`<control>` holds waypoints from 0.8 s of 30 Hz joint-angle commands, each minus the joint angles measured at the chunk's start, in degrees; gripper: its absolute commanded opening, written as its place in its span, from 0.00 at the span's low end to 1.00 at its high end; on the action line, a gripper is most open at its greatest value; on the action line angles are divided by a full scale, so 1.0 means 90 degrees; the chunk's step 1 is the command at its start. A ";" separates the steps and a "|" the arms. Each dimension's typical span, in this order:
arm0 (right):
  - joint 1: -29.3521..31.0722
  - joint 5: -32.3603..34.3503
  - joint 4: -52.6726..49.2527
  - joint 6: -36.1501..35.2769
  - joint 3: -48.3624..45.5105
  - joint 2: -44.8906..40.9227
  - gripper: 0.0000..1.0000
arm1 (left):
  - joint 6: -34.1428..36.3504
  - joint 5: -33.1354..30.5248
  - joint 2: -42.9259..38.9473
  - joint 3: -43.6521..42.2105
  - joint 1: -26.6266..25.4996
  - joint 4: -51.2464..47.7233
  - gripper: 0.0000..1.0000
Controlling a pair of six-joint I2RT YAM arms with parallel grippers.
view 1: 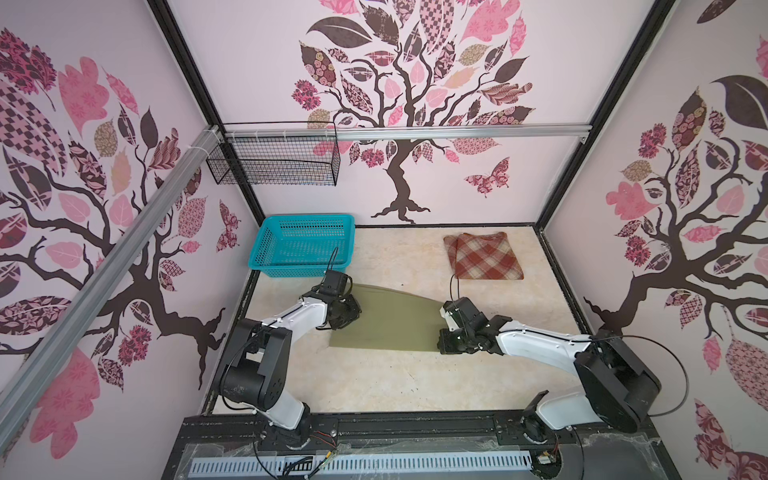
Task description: Fold and stack the skirts
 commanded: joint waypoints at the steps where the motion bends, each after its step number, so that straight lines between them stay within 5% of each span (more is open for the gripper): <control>1: -0.0053 0.0251 -0.0290 -0.0115 0.0211 -0.0510 0.00 | 0.0279 -0.0227 0.0170 0.0406 -0.0001 0.0088 0.21; 24: -0.0446 0.0234 -0.0059 -0.0347 -0.0037 0.0416 0.00 | -0.0247 -0.0104 0.0274 -0.0613 0.0022 0.0598 0.20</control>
